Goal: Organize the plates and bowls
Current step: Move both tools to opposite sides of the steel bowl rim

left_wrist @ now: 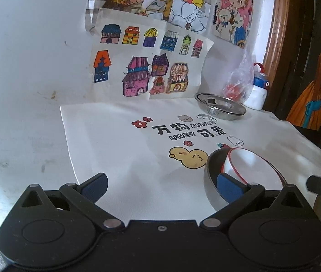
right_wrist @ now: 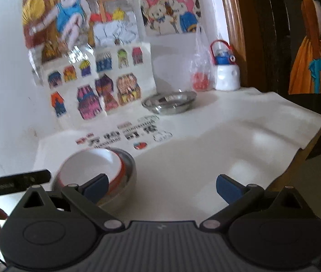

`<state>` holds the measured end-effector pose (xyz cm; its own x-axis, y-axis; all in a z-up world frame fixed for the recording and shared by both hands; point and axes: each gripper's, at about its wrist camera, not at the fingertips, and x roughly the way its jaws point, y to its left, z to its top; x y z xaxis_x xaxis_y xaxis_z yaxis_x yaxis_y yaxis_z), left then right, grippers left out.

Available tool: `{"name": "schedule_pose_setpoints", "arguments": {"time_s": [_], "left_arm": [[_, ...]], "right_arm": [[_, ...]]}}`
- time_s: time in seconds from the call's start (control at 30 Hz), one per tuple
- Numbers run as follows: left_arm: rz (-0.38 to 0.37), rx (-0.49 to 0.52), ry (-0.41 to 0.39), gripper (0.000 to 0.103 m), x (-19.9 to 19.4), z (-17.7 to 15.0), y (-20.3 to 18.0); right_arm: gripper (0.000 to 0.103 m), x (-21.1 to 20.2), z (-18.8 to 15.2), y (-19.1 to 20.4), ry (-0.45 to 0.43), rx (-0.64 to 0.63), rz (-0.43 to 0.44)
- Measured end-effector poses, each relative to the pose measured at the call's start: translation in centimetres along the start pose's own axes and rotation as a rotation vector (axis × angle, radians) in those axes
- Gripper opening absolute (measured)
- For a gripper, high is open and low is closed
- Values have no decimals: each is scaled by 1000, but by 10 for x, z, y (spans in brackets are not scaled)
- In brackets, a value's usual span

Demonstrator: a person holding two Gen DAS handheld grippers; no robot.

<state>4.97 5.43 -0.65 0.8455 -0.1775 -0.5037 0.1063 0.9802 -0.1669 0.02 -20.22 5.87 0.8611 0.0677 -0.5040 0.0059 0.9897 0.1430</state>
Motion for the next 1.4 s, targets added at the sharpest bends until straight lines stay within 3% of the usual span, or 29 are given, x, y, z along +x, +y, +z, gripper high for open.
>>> {"name": "schedule_pose_setpoints", "arguments": {"time_s": [0.37,0.67,1.4], "left_arm": [[-58,-8,72,102,14,4,-2],[-53,14,101,102,21,7,-8],[30,58,175,100,40,11,-20]], "right_arm": [[103,14,7,2,64,-1,-30],[103,24,11,12,107,-38,-78],[102,40,20,22,162,-109,-152]]}}
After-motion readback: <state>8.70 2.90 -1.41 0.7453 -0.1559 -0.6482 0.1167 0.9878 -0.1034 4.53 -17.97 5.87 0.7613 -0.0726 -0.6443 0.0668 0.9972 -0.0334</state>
